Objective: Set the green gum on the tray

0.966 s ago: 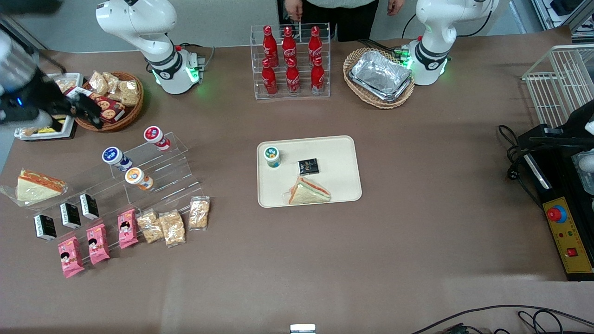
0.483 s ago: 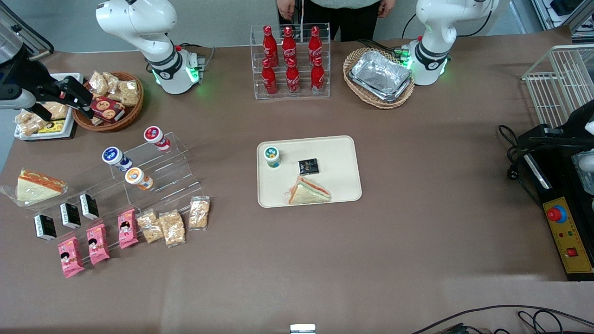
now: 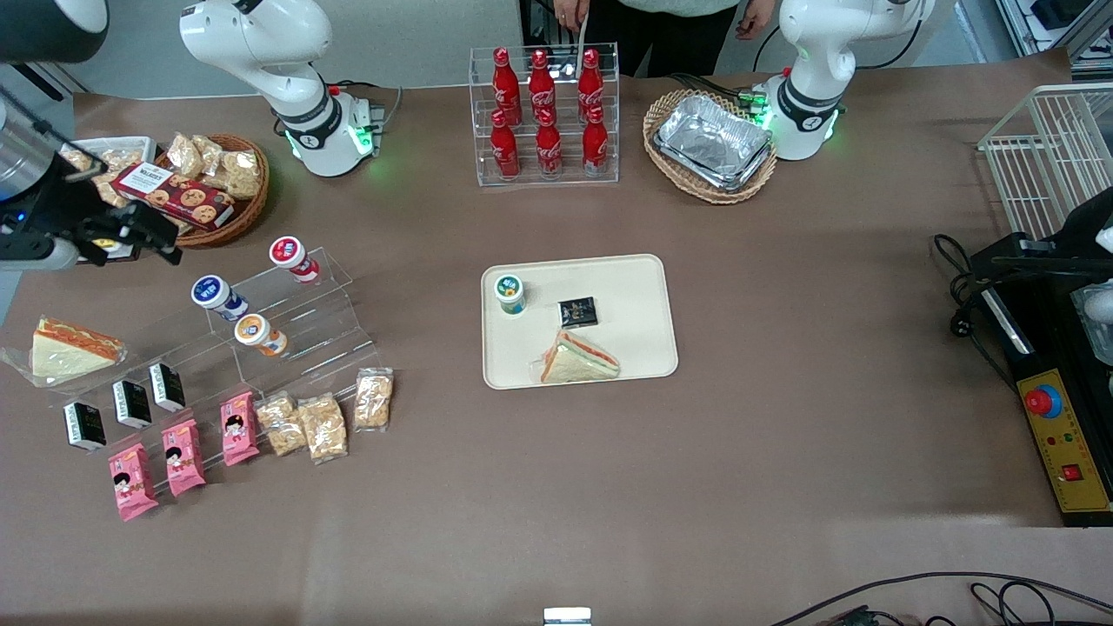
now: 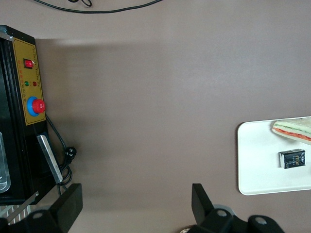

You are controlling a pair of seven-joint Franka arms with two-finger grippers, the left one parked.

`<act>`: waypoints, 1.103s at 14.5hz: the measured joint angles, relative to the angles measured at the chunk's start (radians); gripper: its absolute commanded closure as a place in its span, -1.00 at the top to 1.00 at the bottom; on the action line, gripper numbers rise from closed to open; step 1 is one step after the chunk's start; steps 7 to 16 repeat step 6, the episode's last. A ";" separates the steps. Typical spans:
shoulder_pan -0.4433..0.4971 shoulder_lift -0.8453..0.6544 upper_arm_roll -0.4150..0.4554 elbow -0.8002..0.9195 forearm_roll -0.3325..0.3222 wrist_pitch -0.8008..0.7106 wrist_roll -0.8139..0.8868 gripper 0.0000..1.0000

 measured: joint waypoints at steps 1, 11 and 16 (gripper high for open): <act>0.000 0.008 -0.005 0.004 0.000 0.004 0.000 1.00; 0.001 0.013 -0.005 0.007 0.000 0.004 0.001 1.00; 0.001 0.013 -0.005 0.007 0.000 0.004 0.001 1.00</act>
